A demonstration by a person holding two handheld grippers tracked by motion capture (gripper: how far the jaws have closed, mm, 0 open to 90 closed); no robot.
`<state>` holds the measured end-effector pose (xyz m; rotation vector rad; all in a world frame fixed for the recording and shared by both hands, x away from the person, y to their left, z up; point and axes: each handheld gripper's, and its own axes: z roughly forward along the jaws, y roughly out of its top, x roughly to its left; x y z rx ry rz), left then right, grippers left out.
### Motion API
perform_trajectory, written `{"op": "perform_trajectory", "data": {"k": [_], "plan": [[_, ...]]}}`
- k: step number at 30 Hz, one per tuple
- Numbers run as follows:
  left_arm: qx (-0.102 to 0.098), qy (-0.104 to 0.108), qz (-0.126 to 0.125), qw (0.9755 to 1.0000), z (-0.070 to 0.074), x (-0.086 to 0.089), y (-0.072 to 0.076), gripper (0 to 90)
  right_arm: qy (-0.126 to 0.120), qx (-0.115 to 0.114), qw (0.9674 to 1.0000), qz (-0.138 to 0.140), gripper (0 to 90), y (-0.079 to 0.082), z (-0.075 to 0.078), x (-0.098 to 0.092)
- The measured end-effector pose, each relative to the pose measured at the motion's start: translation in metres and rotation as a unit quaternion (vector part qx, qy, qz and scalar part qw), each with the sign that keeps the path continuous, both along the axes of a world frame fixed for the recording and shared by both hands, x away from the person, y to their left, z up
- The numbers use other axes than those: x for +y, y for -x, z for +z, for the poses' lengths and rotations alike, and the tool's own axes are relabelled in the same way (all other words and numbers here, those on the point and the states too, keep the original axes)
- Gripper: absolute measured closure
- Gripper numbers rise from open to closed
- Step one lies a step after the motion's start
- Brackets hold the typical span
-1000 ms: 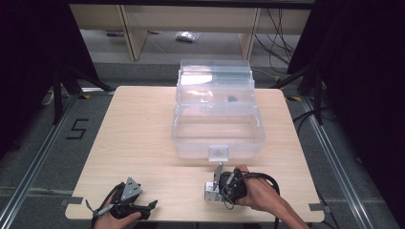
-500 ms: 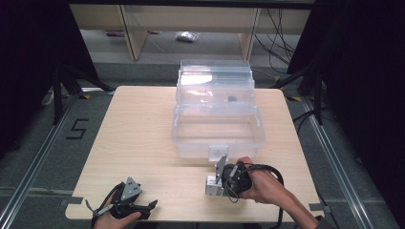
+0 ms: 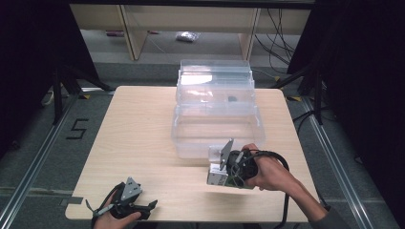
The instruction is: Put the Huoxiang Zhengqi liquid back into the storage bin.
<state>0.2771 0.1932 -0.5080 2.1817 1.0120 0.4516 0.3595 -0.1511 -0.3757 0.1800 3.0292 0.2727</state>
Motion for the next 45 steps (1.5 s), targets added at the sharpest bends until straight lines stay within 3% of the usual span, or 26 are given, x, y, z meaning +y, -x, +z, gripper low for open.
{"op": "perform_trajectory", "data": {"k": [2,3,4,5,6,13,14,15,17,18,19,21,23,24,26,30,33,34,35,36,38,44,45], "plan": [[0.000,-0.001,0.000,1.0000,0.000,0.000,0.000,16.7,-0.004,-0.002,1.0000,-0.003,64.8,-0.001,0.002,-0.001],[0.003,-0.003,0.000,1.0000,0.000,0.000,0.000,16.7,-0.003,0.000,0.9998,-0.018,64.8,-0.002,0.009,-0.003],[0.003,-0.003,0.000,1.0000,0.000,0.000,0.000,16.7,-0.006,-0.006,1.0000,0.003,64.8,-0.007,0.011,-0.004],[0.003,-0.003,0.000,1.0000,0.000,0.000,0.000,16.7,-0.006,-0.006,1.0000,0.003,64.8,-0.007,0.011,-0.004],[0.000,0.001,0.002,1.0000,0.000,0.000,0.000,16.7,-0.007,0.001,0.9997,-0.022,64.8,-0.006,0.018,-0.006],[0.000,0.001,0.001,1.0000,0.000,0.000,0.000,16.7,-0.008,-0.008,0.9999,-0.012,64.7,-0.019,0.034,-0.011],[0.003,-0.003,0.000,1.0000,0.000,0.000,0.000,16.7,-0.002,-0.005,0.9995,-0.030,64.8,-0.018,0.037,-0.012],[0.003,-0.003,0.001,1.0000,0.000,0.000,0.000,16.7,-0.001,-0.006,0.9998,-0.020,64.8,-0.023,0.042,-0.013],[0.000,0.000,0.001,1.0000,0.000,0.000,0.000,16.7,-0.002,-0.004,0.9994,-0.035,64.9,-0.025,0.046,-0.014],[0.000,0.000,0.001,1.0000,0.000,0.000,0.000,16.7,-0.002,-0.004,0.9994,-0.035,64.9,-0.025,0.046,-0.014],[0.000,0.000,0.000,1.0000,0.000,0.000,0.000,16.7,-0.005,-0.010,0.9998,-0.016,64.9,-0.030,0.047,-0.015],[0.000,0.000,0.001,1.0000,-0.001,0.000,0.000,16.7,-0.002,-0.010,0.9996,-0.027,64.9,-0.034,0.053,-0.016],[0.000,0.002,0.002,1.0000,-0.001,0.000,0.000,16.7,-0.003,-0.011,0.9998,-0.019,64.9,-0.040,0.055,-0.017],[0.001,-0.001,-0.002,1.0000,0.000,0.000,0.000,16.7,-0.004,-0.008,0.9993,-0.036,64.9,-0.043,0.059,-0.017],[0.001,0.000,0.000,1.0000,0.000,0.000,0.000,16.7,-0.007,-0.005,0.9997,-0.024,64.9,-0.048,0.060,-0.018],[0.000,0.001,0.001,1.0000,-0.001,0.000,0.000,16.7,-0.014,0.005,0.9994,-0.031,64.9,-0.053,0.061,-0.017],[0.000,-0.001,0.001,1.0000,-0.001,0.000,0.000,16.7,-0.005,-0.003,0.9999,-0.012,65.0,-0.061,0.063,-0.017],[0.000,0.000,0.002,1.0000,-0.001,0.000,0.000,16.7,-0.007,0.000,0.9997,-0.023,64.9,-0.062,0.064,-0.017],[0.001,0.001,0.000,1.0000,0.000,0.000,0.000,16.7,-0.010,-0.003,0.9999,-0.008,64.9,-0.066,0.065,-0.017],[0.001,0.000,-0.001,1.0000,0.000,0.000,0.000,16.7,-0.005,0.000,0.9995,-0.030,64.9,-0.066,0.065,-0.017],[0.001,0.000,-0.001,1.0000,0.000,0.000,0.000,16.7,-0.009,0.001,0.9999,-0.010,64.9,-0.074,0.065,-0.017],[0.001,0.001,-0.001,1.0000,0.000,0.000,0.000,16.7,0.002,-0.005,0.9997,-0.025,64.9,-0.090,0.066,-0.017],[0.002,0.001,-0.001,1.0000,0.000,0.000,0.000,16.7,-0.001,-0.010,0.9999,-0.011,64.9,-0.094,0.066,-0.017]]}}
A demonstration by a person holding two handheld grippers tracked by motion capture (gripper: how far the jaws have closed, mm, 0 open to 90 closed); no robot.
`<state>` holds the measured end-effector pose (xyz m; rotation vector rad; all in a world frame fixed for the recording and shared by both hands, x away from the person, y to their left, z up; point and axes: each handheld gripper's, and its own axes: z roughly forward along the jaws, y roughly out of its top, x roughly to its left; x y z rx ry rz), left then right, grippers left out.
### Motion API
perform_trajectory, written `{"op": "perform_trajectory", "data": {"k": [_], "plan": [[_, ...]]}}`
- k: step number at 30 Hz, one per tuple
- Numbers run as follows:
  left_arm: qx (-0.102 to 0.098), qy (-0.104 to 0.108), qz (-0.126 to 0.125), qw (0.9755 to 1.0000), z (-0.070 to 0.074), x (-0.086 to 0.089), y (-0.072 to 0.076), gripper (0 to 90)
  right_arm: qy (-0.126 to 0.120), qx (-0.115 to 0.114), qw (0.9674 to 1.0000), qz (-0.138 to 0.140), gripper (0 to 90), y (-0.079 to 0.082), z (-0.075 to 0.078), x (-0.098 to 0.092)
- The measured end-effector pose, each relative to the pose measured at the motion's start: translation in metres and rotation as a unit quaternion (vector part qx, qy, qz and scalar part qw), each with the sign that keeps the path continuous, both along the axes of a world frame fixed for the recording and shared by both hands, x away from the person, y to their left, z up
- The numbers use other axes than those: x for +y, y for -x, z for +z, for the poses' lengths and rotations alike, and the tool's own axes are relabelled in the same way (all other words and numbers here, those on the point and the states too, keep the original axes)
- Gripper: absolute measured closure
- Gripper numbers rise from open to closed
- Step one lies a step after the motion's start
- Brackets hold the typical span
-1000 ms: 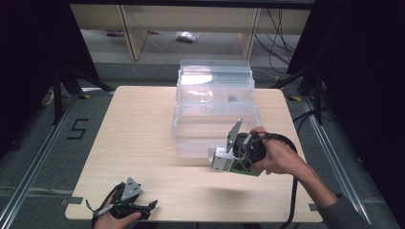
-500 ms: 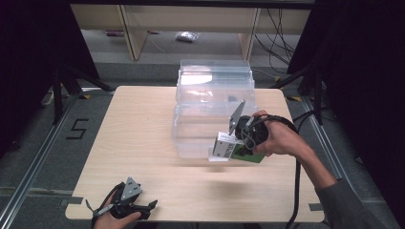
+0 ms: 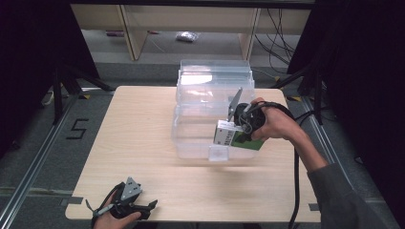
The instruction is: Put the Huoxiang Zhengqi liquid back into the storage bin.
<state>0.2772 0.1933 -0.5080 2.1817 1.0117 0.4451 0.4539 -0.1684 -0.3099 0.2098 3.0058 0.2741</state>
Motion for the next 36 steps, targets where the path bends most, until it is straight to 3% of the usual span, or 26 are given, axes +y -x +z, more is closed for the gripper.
{"op": "perform_trajectory", "data": {"k": [1,5,6,11,19,20,22,23,29,35,36], "plan": [[0.000,0.000,0.000,1.0000,0.000,0.000,0.000,16.7,0.001,-0.001,0.9999,-0.012,64.9,-0.001,0.001,0.000],[0.000,0.000,0.000,1.0000,0.000,0.000,0.000,16.7,0.005,-0.006,1.0000,0.002,64.9,-0.011,0.001,0.003],[0.001,0.003,-0.001,1.0000,0.000,0.000,0.000,16.7,0.008,-0.005,0.9999,-0.012,64.9,-0.012,0.000,0.003],[0.001,0.003,-0.002,1.0000,0.000,0.000,0.000,16.7,0.018,-0.001,0.9995,-0.024,64.9,-0.024,-0.006,0.005],[0.000,0.004,-0.002,1.0000,0.000,0.000,0.001,16.7,0.022,0.004,0.9990,-0.039,64.9,-0.046,-0.016,0.000],[0.001,0.004,-0.002,1.0000,0.000,0.000,0.001,16.7,0.024,-0.003,0.9992,-0.031,64.9,-0.049,-0.017,-0.001],[0.001,0.004,-0.001,1.0000,0.000,0.000,0.001,16.7,0.020,0.005,0.9987,-0.046,64.9,-0.050,-0.021,-0.002],[0.001,0.004,-0.001,1.0000,0.000,0.000,0.001,16.7,0.022,0.004,0.9990,-0.037,64.9,-0.053,-0.022,-0.003],[0.000,0.004,-0.001,1.0000,0.001,0.000,0.001,16.7,0.025,0.003,0.9982,-0.054,64.9,-0.061,-0.028,-0.003],[0.000,0.005,-0.001,1.0000,0.000,0.000,0.001,16.7,0.037,0.003,0.9985,-0.040,64.9,-0.065,-0.037,-0.002],[0.000,0.005,-0.001,1.0000,0.000,0.000,0.001,16.7,0.041,0.008,0.9979,-0.049,64.9,-0.065,-0.037,-0.002]]}}
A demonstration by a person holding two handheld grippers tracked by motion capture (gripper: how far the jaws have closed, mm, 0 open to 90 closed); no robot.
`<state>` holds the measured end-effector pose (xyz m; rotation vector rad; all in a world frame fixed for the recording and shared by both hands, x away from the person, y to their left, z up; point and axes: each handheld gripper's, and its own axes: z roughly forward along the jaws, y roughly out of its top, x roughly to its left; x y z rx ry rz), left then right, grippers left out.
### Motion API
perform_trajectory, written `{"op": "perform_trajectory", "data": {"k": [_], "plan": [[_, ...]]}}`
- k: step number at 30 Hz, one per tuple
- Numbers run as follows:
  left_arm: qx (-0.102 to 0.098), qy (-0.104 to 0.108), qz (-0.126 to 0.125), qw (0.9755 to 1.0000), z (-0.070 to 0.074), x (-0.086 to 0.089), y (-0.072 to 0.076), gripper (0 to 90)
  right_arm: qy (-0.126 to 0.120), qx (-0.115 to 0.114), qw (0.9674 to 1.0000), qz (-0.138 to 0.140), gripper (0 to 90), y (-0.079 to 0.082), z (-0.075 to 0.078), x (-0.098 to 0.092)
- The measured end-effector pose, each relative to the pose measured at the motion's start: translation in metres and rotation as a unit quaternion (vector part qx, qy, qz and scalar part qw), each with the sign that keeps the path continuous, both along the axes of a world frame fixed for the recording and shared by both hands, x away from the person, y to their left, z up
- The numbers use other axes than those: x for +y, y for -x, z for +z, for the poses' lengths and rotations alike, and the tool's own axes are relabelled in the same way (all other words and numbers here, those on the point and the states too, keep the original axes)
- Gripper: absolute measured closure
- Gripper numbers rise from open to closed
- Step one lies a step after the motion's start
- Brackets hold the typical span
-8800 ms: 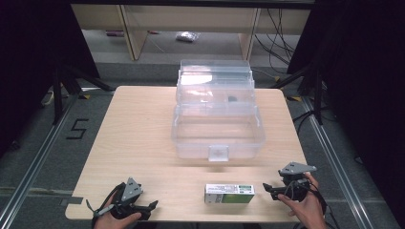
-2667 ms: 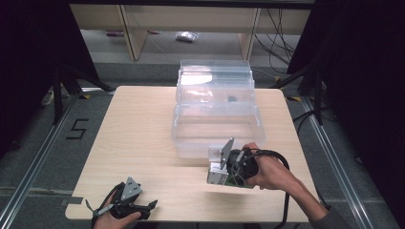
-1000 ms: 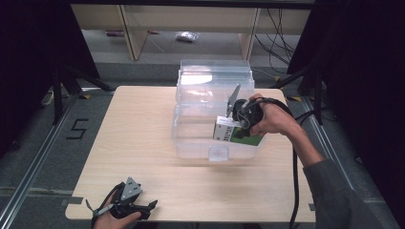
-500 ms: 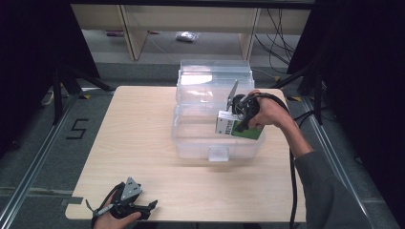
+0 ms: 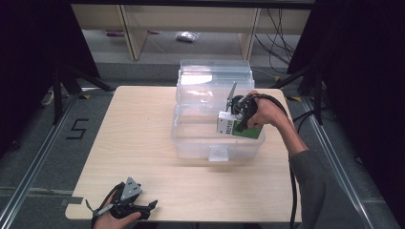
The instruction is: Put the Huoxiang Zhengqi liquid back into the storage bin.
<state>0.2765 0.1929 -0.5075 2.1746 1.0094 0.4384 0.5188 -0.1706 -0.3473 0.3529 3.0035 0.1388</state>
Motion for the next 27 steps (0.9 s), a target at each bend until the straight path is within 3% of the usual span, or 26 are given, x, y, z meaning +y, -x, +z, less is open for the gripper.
{"op": "perform_trajectory", "data": {"k": [1,5,21,24,27], "plan": [[0.000,0.000,0.000,1.0000,0.000,0.000,0.000,16.7,-0.005,-0.004,0.9999,0.009,64.9,-0.002,-0.002,-0.001],[0.001,0.001,0.000,1.0000,0.000,-0.001,0.000,16.7,-0.008,0.004,0.9999,-0.009,64.9,-0.002,-0.007,-0.003],[0.000,-0.003,0.002,1.0000,-0.001,0.000,-0.001,16.7,-0.018,0.013,0.9997,0.004,64.7,-0.011,-0.030,-0.014],[0.000,-0.003,0.003,1.0000,-0.001,0.000,0.000,16.7,-0.005,0.016,0.9999,-0.001,64.7,-0.008,-0.031,-0.013],[-0.001,-0.003,0.004,1.0000,-0.001,0.000,0.000,16.7,-0.011,0.016,0.9998,0.007,64.7,-0.009,-0.032,-0.012]]}}
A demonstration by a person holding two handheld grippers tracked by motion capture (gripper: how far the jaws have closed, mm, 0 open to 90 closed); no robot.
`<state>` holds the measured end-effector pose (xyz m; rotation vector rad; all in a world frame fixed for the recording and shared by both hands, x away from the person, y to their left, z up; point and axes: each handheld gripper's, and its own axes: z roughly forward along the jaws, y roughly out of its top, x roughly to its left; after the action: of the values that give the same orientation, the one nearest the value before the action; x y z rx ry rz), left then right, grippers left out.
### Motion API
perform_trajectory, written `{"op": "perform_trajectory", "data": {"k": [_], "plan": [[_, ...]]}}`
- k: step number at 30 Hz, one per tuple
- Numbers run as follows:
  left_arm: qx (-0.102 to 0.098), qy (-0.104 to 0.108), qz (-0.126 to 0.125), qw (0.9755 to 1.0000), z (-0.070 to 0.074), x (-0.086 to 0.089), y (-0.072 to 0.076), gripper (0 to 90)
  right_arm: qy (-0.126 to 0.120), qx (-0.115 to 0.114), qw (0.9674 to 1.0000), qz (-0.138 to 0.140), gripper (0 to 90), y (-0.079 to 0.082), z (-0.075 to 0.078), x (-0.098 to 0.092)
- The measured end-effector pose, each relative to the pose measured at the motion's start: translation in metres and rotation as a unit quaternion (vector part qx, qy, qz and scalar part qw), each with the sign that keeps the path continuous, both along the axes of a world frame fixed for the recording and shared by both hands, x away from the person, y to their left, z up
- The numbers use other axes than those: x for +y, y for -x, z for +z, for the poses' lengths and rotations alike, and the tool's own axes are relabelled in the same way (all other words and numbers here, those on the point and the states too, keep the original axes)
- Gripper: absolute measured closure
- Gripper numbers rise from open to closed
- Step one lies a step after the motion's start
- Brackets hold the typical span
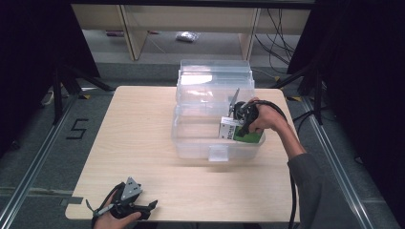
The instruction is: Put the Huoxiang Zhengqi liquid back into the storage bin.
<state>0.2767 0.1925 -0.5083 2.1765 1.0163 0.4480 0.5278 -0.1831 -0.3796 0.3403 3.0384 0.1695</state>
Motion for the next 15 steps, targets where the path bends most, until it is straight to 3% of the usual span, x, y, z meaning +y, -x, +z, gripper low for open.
{"op": "perform_trajectory", "data": {"k": [5,10,13,15], "plan": [[0.000,0.001,-0.001,1.0000,0.000,0.000,0.000,16.6,-0.010,0.005,0.9999,0.000,64.6,-0.001,-0.006,-0.003],[0.005,-0.003,-0.003,1.0000,0.000,0.000,0.000,16.6,-0.001,0.013,0.9999,-0.004,64.5,0.000,-0.013,-0.005],[0.005,-0.004,-0.004,1.0000,0.000,0.000,0.000,16.6,0.005,0.013,0.9998,0.014,64.4,-0.001,-0.016,-0.005],[0.002,0.000,-0.003,1.0000,0.000,0.000,-0.001,16.6,0.005,0.018,0.9998,0.007,64.4,0.000,-0.018,-0.005]]}}
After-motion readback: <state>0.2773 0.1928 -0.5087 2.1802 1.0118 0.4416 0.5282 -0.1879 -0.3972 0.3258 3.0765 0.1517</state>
